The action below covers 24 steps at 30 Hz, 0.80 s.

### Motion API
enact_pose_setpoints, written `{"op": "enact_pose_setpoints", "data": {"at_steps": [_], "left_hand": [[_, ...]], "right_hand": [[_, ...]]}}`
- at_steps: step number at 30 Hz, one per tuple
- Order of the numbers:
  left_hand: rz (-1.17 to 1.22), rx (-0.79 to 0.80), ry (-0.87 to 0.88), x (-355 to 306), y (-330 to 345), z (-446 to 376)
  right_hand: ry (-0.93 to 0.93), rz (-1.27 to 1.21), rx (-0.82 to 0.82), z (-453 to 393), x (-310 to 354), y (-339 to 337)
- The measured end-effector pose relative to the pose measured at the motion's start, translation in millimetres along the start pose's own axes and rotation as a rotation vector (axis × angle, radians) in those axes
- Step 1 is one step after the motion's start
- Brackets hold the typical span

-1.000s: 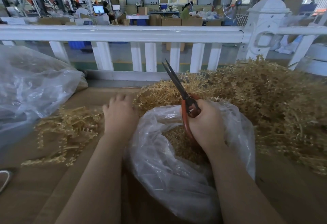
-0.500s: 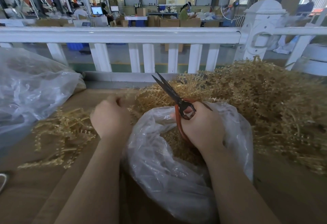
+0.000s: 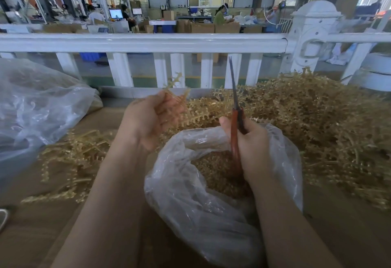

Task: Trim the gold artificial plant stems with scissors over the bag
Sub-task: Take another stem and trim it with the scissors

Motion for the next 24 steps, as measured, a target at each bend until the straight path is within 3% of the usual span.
{"op": "enact_pose_setpoints", "data": {"at_steps": [3,8,16,24], "left_hand": [[-0.062,0.081,-0.048,5.1,15.3,4.6],[0.019,0.193,-0.159,13.6,33.4,8.7],[-0.031,0.222,-0.147,17.9,33.4,7.2],[-0.073,0.246,-0.021,16.4,27.8,7.5]], "right_hand": [[0.05,-0.209,0.082,0.7,0.6,2.8],[0.075,-0.209,0.095,-0.6,0.5,5.0],[0.092,-0.27,0.13,-3.0,0.4,5.0],[0.118,-0.345,0.136,-4.4,-0.3,1.2]]}}
Point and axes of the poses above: each hand's wrist, its own z-axis away from the middle knuckle, its own y-axis out of the palm, x = y × z, the point moved 4 cm from there along -z, towards the middle knuckle, and after that the axes turned 14 degrees about -z, right-handed, at the moved point
